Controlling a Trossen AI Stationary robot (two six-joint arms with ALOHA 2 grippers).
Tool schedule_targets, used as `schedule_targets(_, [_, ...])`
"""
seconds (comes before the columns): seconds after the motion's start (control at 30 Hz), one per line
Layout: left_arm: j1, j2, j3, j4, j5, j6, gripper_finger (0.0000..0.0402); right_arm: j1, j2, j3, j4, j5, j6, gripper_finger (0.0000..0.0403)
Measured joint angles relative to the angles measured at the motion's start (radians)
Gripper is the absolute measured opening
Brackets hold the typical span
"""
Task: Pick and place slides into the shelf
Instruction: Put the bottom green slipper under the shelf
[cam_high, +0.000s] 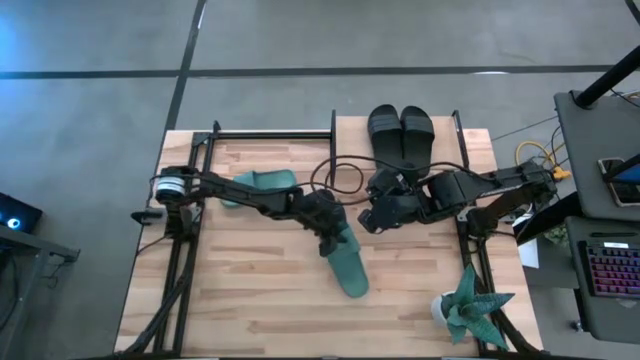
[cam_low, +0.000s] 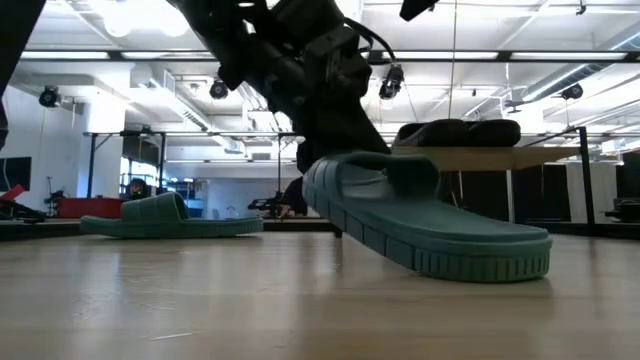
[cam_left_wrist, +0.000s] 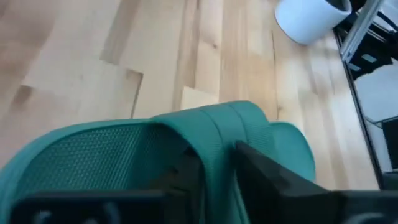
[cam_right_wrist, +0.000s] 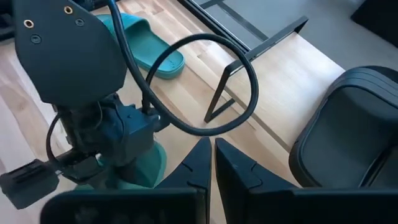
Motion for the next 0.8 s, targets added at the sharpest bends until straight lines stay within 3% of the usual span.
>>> schedule_targets(0.2, [0.001,-0.041,0.0,0.012,-0.042,0.007,0.0173,0.0,0.0,0.0,0.0,0.014,-0.001,0.0013])
schedule_targets(0.37, [0.001,-0.076,-0.004,0.004,-0.154,0.024,0.0218,0.0,0.0,-0.003,-0.001,0.019,-0.001,0.0013])
schedule_targets(0.47, [0.001,-0.106,-0.007,-0.024,-0.181,0.064,0.0228,0.0,0.0,-0.004,-0.001,0.019,0.0,0.0013])
schedule_targets(0.63, [-0.014,-0.174,-0.015,-0.209,-0.178,0.055,0.023,0.0,0.0,-0.006,0.0,0.018,-0.001,0.0013])
schedule_targets(0.8, [-0.06,-0.197,-0.034,-0.327,-0.151,0.1,0.02,-0.003,0.0,-0.008,-0.004,0.019,-0.002,0.0013])
